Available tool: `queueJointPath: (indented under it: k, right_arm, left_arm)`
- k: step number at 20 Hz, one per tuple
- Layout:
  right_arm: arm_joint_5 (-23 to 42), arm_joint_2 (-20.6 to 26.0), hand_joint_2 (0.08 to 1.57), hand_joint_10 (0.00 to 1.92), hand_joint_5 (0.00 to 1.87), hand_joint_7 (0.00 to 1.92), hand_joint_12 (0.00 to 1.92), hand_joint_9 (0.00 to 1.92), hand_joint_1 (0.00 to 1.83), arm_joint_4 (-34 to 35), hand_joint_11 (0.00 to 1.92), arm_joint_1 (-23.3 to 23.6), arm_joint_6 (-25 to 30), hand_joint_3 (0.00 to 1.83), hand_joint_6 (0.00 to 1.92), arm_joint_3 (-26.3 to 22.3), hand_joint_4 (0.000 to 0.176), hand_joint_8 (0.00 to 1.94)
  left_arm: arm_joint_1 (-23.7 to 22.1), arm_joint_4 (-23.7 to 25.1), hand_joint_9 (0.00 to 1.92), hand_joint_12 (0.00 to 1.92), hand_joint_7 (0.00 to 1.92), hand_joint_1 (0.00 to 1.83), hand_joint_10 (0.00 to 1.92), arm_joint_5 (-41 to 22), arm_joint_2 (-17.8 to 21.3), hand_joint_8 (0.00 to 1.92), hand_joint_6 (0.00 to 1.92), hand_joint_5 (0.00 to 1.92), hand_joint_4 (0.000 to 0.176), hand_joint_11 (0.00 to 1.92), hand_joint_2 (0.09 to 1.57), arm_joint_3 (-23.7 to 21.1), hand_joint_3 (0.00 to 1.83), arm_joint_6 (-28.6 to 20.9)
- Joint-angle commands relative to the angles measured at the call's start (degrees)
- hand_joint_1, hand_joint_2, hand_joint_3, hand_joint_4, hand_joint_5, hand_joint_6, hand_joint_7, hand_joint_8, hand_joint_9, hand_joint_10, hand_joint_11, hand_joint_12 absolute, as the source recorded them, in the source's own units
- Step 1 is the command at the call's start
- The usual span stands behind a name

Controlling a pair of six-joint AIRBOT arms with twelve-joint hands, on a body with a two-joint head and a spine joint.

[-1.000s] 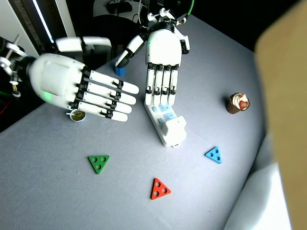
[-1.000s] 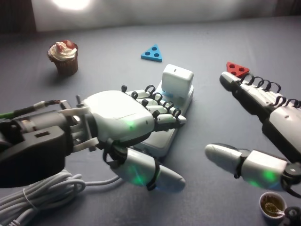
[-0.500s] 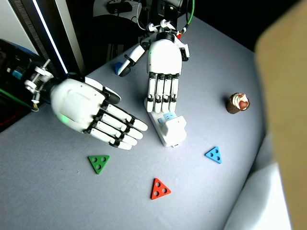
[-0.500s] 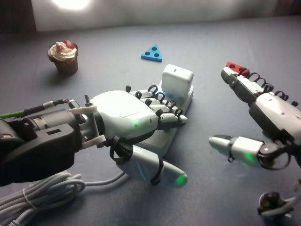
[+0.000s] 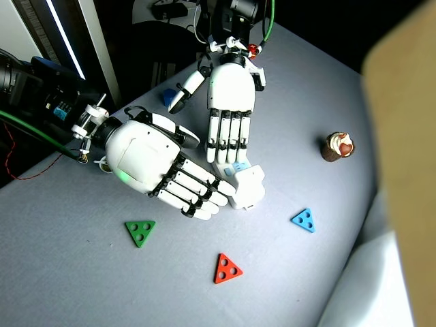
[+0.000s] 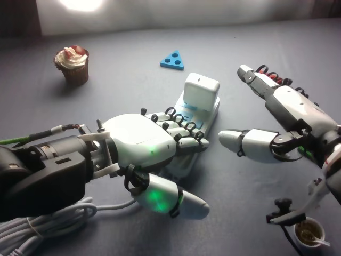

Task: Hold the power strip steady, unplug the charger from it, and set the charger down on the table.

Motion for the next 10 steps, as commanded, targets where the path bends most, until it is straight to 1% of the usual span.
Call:
queueJointPath:
  k: [1, 4, 6, 8, 10]
  right_arm:
    - [4.44, 0.28, 1.09, 0.0, 0.07, 0.06, 0.23, 0.07, 1.08, -2.99, 0.01, 0.54, 0.46, 0.01, 0.0, 0.55, 0.0, 0.0]
    - [4.45, -0.96, 1.1, 0.0, 0.08, 0.07, 0.25, 0.07, 1.06, -2.82, 0.02, 0.61, 1.14, 0.01, 0.01, 2.52, 0.0, 0.0]
    - [4.35, -1.92, 1.1, 0.0, 0.05, 0.05, 0.25, 0.06, 1.06, -2.65, 0.01, 0.87, 1.41, 0.0, 0.0, 3.62, 0.0, 0.0]
    - [3.29, -2.72, 1.1, 0.0, 0.05, 0.06, 0.26, 0.07, 1.06, -2.16, 0.02, 1.41, 1.83, 0.0, 0.0, 4.65, 0.0, 0.0]
    - [1.37, -3.37, 1.09, 0.0, 0.08, 0.09, 0.3, 0.1, 1.1, 0.24, 0.03, 2.69, 2.14, 0.0, 0.0, 5.68, 0.0, 0.0]
  left_arm:
    - [0.09, 0.24, 0.12, 0.19, 0.14, 0.0, 0.0, -5.38, -0.63, 0.0, 0.0, 0.15, 0.0, 0.02, 1.0, 0.13, 0.01, -0.48]
    - [0.59, 0.23, 0.14, 0.2, 0.16, 0.0, 0.01, -5.44, -1.03, 0.01, 0.01, 0.17, 0.0, 0.04, 0.99, 0.53, 0.0, -1.0]
    - [0.79, 0.23, 0.15, 0.21, 0.17, 0.0, 0.01, -5.44, -1.23, 0.01, 0.01, 0.17, 0.0, 0.04, 0.99, 0.79, 0.0, -1.31]
    - [0.99, 0.22, 0.15, 0.21, 0.16, 0.0, 0.01, -5.43, -1.27, 0.0, 0.0, 0.16, 0.0, 0.04, 0.99, 0.96, 0.0, -1.7]
    - [1.23, 0.18, 0.16, 0.2, 0.18, 0.0, 0.01, -5.43, -1.27, 0.01, 0.01, 0.17, 0.0, 0.03, 0.99, 1.08, 0.0, -2.31]
